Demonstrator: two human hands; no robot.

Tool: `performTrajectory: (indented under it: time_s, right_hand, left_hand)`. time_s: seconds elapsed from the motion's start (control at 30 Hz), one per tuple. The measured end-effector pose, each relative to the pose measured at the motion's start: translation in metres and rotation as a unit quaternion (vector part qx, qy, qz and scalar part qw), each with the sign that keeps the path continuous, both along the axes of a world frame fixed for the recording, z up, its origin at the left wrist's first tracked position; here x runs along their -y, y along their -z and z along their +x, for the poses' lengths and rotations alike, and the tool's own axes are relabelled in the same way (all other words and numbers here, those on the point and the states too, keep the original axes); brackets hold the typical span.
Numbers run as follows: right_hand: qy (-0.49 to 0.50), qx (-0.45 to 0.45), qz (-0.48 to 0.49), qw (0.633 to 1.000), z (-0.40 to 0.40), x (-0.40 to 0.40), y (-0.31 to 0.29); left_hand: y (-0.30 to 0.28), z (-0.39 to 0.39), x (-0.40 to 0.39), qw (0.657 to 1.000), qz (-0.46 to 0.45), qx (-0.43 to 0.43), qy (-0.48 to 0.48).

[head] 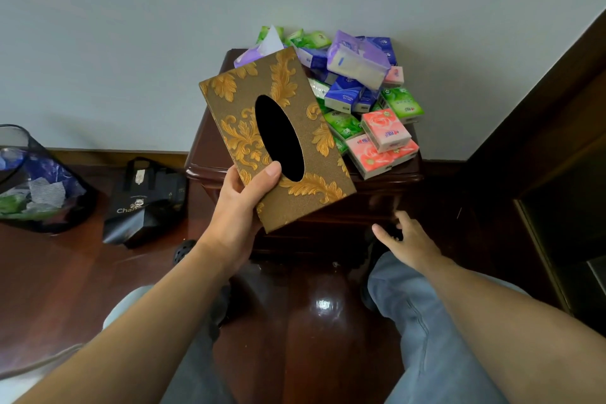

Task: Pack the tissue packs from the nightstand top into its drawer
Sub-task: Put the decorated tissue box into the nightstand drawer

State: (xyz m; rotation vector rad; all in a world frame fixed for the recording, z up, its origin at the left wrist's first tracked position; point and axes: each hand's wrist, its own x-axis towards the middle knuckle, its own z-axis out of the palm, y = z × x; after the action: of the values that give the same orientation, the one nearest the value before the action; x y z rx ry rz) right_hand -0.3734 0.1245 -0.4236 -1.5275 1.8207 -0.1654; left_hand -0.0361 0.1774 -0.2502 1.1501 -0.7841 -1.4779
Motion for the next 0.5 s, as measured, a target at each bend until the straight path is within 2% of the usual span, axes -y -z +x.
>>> performTrajectory:
  time_s: [0.33, 0.43, 0.5]
  right_hand:
    - [-0.104, -0.145, -0.009, 0.984, -0.005, -0.020, -0.024]
    - [-0.107, -0.245, -0.112, 0.957, 0.021, -0.031, -0.029]
    - [-0.140, -0.279, -0.177, 0.933, 0.045, -0.038, -0.028]
  left_hand:
    - [-0.006, 0.015, -0.018, 1.000, 0.004, -0.011, -0.026]
    - [-0.009, 0.023, -0.027, 0.999, -0.003, -0.026, -0.040]
    - [-0.011, 0.027, -0.031, 0.999, -0.009, -0.030, -0.043]
